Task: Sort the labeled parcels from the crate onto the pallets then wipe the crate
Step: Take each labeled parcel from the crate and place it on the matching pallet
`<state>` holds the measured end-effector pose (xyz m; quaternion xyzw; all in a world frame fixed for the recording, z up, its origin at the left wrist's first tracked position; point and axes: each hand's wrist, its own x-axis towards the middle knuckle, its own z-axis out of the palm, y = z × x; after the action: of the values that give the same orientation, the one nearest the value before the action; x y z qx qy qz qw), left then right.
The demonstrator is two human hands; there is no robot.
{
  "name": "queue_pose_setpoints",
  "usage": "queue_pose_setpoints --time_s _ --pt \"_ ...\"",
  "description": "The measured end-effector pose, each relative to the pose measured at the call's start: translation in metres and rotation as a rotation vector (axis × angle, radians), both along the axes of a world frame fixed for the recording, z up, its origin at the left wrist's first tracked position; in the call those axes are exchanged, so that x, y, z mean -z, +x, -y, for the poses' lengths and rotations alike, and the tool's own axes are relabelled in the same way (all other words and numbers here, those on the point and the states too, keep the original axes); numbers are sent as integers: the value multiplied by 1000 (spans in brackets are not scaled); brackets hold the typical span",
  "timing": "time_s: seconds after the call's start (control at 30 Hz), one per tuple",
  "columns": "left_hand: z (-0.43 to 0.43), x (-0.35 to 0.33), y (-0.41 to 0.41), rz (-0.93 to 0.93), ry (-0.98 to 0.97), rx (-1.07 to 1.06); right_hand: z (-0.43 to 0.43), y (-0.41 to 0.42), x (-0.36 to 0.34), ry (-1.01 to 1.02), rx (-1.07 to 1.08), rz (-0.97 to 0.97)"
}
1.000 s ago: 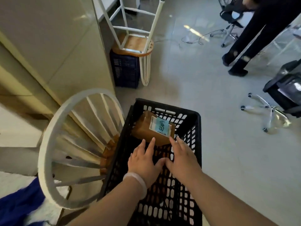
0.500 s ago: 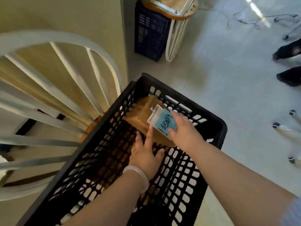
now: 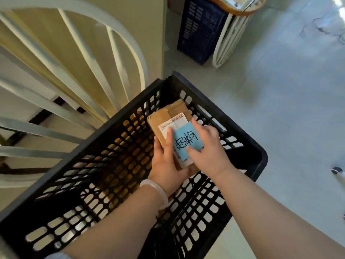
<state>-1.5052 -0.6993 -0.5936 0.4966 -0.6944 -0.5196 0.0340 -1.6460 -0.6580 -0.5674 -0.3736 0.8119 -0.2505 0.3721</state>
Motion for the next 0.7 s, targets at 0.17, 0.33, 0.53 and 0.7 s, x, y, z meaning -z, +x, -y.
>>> queue_pose_setpoints --time_s 0.17,0.33,0.53,0.7 --pt "6 -50 24 22 -96 59 -25 23 -35 -118 14 10" --pt "9 -116 51 -9 -180 119 -37 51 -88 -277 -75 -22" --pt "6 -183 99 -164 -261 40 -37 85 -153 -440 -224 -156" --pt "-4 -223 148 -287 -378 44 -38 142 -192 -553 -176 -146"
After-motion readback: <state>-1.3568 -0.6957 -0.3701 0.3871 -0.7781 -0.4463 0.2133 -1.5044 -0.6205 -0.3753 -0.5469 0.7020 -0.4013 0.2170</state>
